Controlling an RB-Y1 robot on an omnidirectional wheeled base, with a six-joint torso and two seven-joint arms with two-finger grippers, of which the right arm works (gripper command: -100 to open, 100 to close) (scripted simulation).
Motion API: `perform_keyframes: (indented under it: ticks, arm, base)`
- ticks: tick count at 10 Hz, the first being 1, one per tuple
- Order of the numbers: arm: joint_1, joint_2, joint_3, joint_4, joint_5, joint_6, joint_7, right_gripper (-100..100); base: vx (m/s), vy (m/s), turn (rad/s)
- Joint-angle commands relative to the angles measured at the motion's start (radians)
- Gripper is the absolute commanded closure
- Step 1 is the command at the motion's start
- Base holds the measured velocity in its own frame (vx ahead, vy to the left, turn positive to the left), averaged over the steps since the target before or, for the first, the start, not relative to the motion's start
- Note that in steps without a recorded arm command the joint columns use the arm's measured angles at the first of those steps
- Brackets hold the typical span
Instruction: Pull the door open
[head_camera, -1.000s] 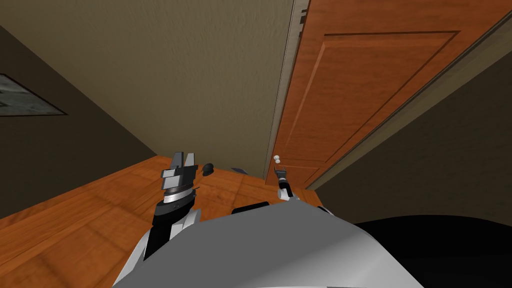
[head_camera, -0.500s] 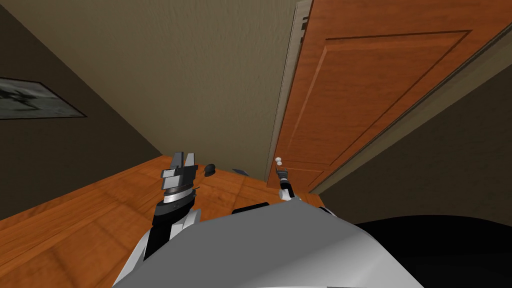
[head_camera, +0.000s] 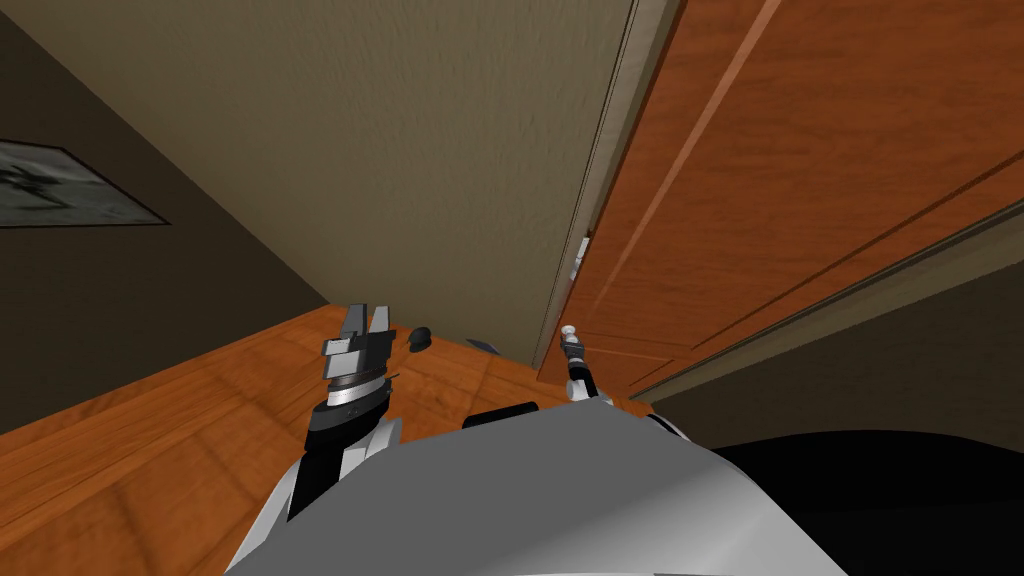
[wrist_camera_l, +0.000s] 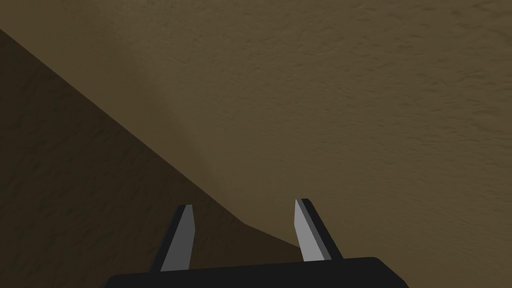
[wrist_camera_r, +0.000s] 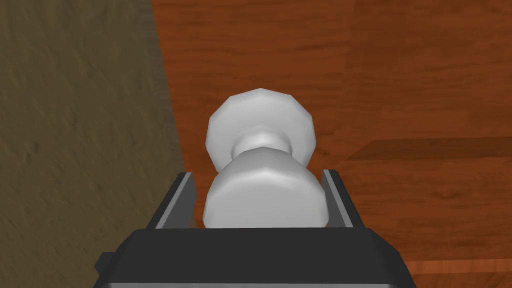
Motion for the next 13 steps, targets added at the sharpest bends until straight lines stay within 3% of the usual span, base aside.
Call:
perform_keyframes:
  ticks: [1, 5, 13]
  arm:
    - [0.0, 0.005, 0.004, 0.0, 0.002, 0.002, 0.001, 100]
    - [0.0, 0.005, 0.004, 0.0, 0.002, 0.002, 0.001, 100]
    - [0.045, -0.08, 0.117, -0.025, 0.045, -0.023, -0.143, 100]
  base:
    - [-0.039, -0.011, -0.013]
    - [-0.019, 0.002, 0.006]
    - [-0.199, -0.034, 0.117]
